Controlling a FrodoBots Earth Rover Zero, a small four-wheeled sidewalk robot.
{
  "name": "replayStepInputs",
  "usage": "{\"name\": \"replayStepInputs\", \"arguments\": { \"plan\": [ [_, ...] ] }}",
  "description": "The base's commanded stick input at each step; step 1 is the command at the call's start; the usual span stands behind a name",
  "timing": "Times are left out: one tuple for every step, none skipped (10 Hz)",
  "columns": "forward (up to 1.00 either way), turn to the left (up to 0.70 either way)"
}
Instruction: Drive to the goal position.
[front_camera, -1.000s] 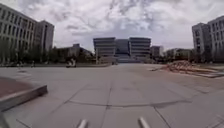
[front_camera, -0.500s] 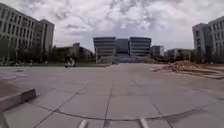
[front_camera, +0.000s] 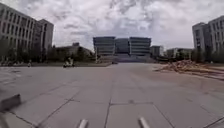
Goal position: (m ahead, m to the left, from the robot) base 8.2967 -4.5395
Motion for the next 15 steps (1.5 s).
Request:
{"name": "replayStepInputs", "arguments": {
  "plan": [
    [0.70,-0.04],
    [0.70,0.00],
    [0.70,0.00],
    [0.70,0.00],
    [0.70,0.00],
    [0.70,-0.16],
    [0.70,-0.34],
    [0.70,-0.16],
    [0.70,0.00],
    [0.70,0.00],
    [0.70,0.00],
    [0.70,0.00],
    [0.70,0.00],
    [0.70,0.00],
    [0.70,0.00]
  ]
}}
